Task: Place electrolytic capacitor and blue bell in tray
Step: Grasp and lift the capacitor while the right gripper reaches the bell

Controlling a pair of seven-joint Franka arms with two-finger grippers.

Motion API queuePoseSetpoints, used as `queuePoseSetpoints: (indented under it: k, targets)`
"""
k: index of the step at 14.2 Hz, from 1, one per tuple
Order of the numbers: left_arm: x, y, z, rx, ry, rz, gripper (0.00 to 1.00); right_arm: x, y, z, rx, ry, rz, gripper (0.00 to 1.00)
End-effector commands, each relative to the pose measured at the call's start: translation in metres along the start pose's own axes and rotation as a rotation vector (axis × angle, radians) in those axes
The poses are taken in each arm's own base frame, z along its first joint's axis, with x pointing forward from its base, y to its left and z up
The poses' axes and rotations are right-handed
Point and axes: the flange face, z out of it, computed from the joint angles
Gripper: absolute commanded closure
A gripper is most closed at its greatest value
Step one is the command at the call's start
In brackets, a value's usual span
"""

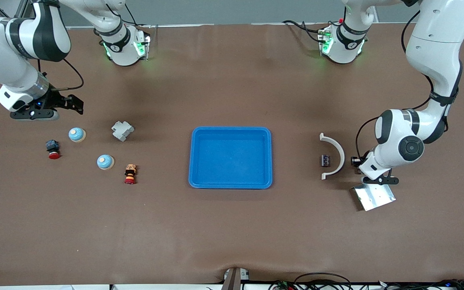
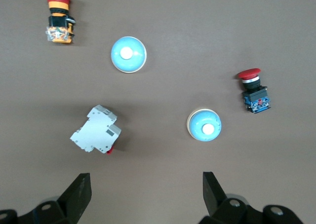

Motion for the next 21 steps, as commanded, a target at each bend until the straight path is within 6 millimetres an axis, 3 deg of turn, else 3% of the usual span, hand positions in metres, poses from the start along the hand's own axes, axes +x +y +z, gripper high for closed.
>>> queuePoseSetpoints:
  k: [1, 3, 5, 8, 12, 19, 21]
  targets:
    - [0.001, 0.005, -0.016, -0.001, 0.02, -0.023, 1.0, 0.007, 0.046, 0.028, -0.009, 0.029, -0.009, 0.0]
    - [0.0, 0.006, -0.031, -0.001, 0.028, -0.045, 1.0, 0.007, 0.096, 0.06, -0.01, 0.045, 0.003, 0.0]
    - [-0.006, 0.026, -0.049, -0.003, 0.006, -0.076, 1.0, 0.001, 0.136, 0.086, -0.012, 0.052, -0.01, 0.0]
    - [-0.014, 0.043, -0.077, -0.001, -0.002, -0.096, 1.0, -0.022, 0.18, 0.098, -0.001, 0.031, 0.084, 0.0]
    - [-0.027, 0.073, -0.102, 0.003, -0.021, -0.109, 1.0, -0.055, 0.216, 0.107, 0.029, -0.018, 0.1, 0.0]
    - [-0.046, 0.152, -0.113, -0.023, -0.014, -0.146, 1.0, -0.054, 0.215, 0.113, 0.054, -0.007, 0.173, 0.0]
    - [-0.055, 0.182, -0.119, -0.035, -0.007, -0.102, 0.98, -0.026, 0.181, 0.108, 0.043, 0.004, 0.232, 0.0]
